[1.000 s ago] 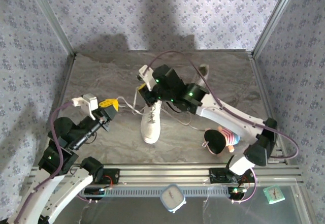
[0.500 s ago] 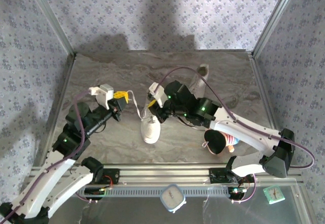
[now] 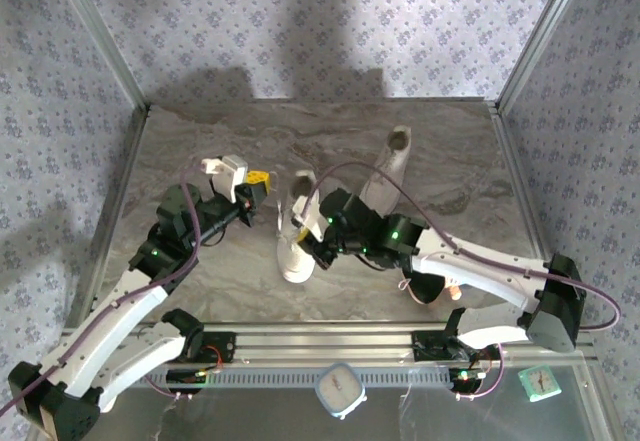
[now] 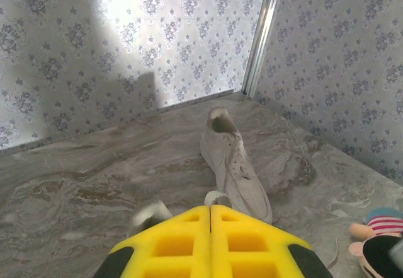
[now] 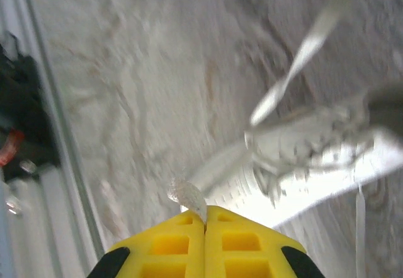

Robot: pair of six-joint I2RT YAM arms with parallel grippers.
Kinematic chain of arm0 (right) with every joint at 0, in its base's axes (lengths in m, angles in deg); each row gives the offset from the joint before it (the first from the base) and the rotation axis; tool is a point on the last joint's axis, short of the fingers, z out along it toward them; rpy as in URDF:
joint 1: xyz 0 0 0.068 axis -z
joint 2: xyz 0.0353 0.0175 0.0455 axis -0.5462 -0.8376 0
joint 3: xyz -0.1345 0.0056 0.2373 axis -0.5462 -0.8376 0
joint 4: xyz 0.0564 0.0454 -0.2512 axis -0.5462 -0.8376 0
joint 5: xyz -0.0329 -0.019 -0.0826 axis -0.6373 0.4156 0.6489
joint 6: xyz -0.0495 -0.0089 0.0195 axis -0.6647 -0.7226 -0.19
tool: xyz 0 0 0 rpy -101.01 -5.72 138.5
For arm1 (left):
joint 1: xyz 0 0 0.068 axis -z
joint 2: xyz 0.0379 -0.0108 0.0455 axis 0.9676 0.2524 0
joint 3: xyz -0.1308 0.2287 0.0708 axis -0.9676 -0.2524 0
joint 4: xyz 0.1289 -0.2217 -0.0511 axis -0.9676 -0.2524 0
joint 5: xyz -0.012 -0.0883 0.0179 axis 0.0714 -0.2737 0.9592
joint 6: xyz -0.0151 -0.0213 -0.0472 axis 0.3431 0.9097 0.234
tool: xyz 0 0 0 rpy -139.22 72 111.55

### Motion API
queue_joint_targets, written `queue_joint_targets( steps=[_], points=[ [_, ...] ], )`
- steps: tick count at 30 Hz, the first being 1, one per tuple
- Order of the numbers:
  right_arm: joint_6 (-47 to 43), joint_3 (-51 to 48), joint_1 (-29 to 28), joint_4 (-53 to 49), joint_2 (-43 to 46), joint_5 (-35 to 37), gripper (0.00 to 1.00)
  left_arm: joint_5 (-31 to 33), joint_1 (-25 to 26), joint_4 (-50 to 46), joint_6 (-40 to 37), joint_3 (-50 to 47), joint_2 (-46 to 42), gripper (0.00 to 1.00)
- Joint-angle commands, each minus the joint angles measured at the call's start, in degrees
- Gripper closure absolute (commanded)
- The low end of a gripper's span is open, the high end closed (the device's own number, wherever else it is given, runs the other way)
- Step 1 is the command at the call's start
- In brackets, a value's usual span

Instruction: Tie the shoes

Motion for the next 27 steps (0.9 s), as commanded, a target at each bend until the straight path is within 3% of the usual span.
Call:
queue_joint_targets(
  steps=[1, 3, 5, 13, 16, 21, 27],
  points=[
    [1.31, -2.74, 0.18, 1.35, 3.42, 10.01, 0.70, -1.79, 0.31, -0.14, -0.36, 3.55, 0.76, 1.00],
    [0.68, -3.51, 0.65, 3.83, 5.68, 10.49, 0.56, -2.69, 0.29, -1.33, -0.82, 4.37, 1.49, 1.00],
    [-0.21, -3.91, 1.66, 8.24, 7.93, 8.73, 0.48, -3.72, 0.27, -2.14, -1.55, 4.94, 2.00, 1.00],
    [-2.39, 0.55, 13.41, 19.36, 7.17, -17.83, 0.43, -8.53, 0.29, -5.32, -4.50, 7.16, 3.34, 1.00],
    [-6.92, 5.21, 14.67, 17.26, 3.47, -23.43, 0.43, -10.85, 0.24, -6.29, -4.95, 8.07, 4.22, 1.00],
    [-10.11, 14.91, 19.18, 10.88, -4.31, -38.75, 0.45, -12.01, 0.30, -7.20, -5.01, 8.91, 5.04, 1.00],
    [-13.57, 18.32, 20.26, 7.14, -8.13, -41.44, 0.50, -12.31, 0.27, -7.73, -4.99, 9.09, 4.69, 1.00]
  ],
)
